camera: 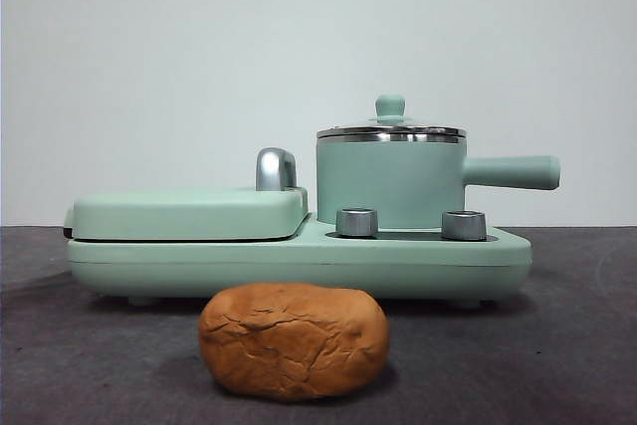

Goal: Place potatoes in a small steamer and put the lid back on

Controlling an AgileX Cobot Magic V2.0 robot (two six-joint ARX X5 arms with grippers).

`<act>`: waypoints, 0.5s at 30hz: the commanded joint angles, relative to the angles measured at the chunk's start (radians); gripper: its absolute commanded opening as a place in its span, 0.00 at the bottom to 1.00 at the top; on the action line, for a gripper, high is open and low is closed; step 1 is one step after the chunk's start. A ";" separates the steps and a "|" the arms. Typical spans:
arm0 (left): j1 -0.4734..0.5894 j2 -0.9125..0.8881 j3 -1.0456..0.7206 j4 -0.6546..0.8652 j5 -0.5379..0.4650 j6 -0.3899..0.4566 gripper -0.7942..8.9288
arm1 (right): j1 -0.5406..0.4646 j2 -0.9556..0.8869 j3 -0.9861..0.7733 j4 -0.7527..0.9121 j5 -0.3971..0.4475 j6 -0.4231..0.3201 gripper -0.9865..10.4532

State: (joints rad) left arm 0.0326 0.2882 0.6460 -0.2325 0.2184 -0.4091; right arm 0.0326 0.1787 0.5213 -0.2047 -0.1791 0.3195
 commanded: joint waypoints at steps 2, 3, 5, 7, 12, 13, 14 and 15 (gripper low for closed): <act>0.000 0.097 0.102 -0.069 0.089 0.098 0.09 | 0.003 0.098 0.107 -0.095 -0.075 -0.023 0.10; 0.000 0.121 0.123 -0.092 0.101 0.115 0.09 | 0.003 0.123 0.128 -0.121 -0.093 -0.033 0.10; -0.002 0.175 0.169 -0.155 0.105 0.156 0.09 | 0.003 0.190 0.178 -0.186 -0.136 -0.068 0.10; -0.006 0.220 0.207 -0.216 0.103 0.197 0.09 | 0.003 0.256 0.223 -0.249 -0.164 -0.114 0.10; -0.018 0.306 0.269 -0.307 0.029 0.290 0.09 | 0.010 0.402 0.310 -0.362 -0.168 -0.216 0.10; -0.022 0.322 0.280 -0.323 0.013 0.305 0.09 | 0.013 0.432 0.326 -0.377 -0.169 -0.232 0.10; -0.025 0.334 0.286 -0.336 0.006 0.319 0.09 | 0.016 0.452 0.337 -0.386 -0.169 -0.243 0.10; -0.028 0.346 0.293 -0.350 -0.002 0.336 0.09 | 0.020 0.474 0.346 -0.394 -0.168 -0.256 0.10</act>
State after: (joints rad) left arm 0.0071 0.6285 0.9157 -0.5892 0.2226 -0.1257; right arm 0.0483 0.6434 0.8482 -0.5991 -0.3443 0.1120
